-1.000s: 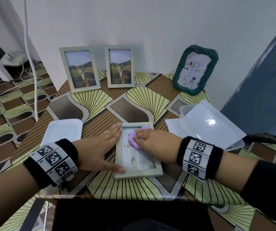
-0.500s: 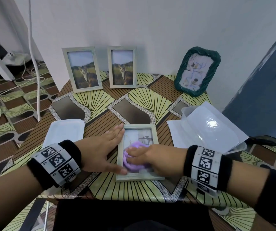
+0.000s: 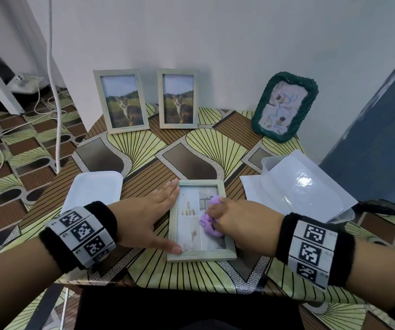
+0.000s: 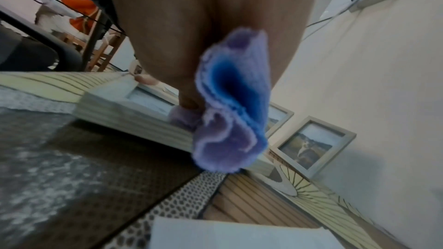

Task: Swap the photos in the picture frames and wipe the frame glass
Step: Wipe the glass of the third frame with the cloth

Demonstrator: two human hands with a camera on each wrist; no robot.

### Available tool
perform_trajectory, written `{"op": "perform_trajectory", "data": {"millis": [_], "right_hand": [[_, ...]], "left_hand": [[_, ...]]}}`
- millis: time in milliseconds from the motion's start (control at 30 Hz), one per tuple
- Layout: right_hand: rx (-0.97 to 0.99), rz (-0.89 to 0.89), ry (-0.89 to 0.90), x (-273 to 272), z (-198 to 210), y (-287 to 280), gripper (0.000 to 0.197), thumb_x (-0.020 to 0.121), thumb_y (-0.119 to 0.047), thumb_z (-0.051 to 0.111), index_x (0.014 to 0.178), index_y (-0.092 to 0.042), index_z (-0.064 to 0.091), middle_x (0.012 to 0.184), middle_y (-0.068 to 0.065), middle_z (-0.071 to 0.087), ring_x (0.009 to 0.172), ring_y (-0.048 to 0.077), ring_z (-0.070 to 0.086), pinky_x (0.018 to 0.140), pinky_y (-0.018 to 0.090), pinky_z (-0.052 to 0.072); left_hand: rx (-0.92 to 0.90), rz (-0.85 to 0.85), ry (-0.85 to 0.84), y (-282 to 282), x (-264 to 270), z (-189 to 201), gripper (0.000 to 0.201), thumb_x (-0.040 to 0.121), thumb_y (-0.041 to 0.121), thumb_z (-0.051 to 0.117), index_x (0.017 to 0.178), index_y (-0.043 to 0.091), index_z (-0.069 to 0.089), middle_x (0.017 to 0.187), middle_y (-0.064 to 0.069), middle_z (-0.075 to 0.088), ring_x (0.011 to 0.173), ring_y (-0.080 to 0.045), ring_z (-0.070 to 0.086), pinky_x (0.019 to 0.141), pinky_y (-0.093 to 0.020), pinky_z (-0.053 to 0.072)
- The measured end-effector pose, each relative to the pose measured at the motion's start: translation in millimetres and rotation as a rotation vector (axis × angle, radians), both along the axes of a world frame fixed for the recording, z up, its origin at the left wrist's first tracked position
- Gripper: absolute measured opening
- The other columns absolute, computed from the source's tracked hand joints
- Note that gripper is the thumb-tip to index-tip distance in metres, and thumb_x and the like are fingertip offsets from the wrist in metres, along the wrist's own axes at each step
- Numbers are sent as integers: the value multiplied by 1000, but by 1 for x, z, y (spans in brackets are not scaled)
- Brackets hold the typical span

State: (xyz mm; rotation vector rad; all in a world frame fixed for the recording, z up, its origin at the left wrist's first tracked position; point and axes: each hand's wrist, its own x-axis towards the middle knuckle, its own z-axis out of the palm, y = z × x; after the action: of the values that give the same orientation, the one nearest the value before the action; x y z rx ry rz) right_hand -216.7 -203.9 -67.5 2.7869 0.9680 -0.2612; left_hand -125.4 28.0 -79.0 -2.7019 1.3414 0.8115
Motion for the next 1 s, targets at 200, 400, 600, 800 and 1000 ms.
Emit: {"op": "perform_trajectory", "data": {"millis": [200,400,600,800,1000], "right_hand": [[15,-161,132,31,-4,5,34,98,-4,41,127,-2,59,135,16,54,124,29,51,106,42,38],[155,-188,98,42,-4,28,14,83,-6,55,96,-6,62,119,7,60,110,26,54,94,30,40],[242,-157,146,35,-3,36,6,83,-6,60,82,-10,57,108,5,57,100,26,54,77,21,31],[270,77,193,3,-9,18,28,93,-5,54,114,-15,71,137,-5,55,123,14,51,106,29,42],[83,61,214,-1,4,-1,14,85,-8,53,86,-7,67,123,-1,62,119,20,54,91,34,46]], "left_hand": [[-11,12,0,0,1,-2,133,61,92,46,147,23,-28,149,13,-42,138,1,-33,116,-23,-8],[-17,22,-8,-2,2,-2,136,55,98,40,148,24,-26,150,13,-39,139,1,-30,116,-22,-7],[-23,18,-58,0,2,-1,135,55,99,39,150,25,-22,151,15,-36,141,2,-25,121,-28,3],[13,-2,-61,1,2,0,134,56,99,37,146,26,-28,147,16,-41,138,1,-29,122,-31,3],[-11,20,-32,1,2,1,135,55,97,43,148,26,-25,151,16,-37,141,2,-26,122,-30,1]]}}
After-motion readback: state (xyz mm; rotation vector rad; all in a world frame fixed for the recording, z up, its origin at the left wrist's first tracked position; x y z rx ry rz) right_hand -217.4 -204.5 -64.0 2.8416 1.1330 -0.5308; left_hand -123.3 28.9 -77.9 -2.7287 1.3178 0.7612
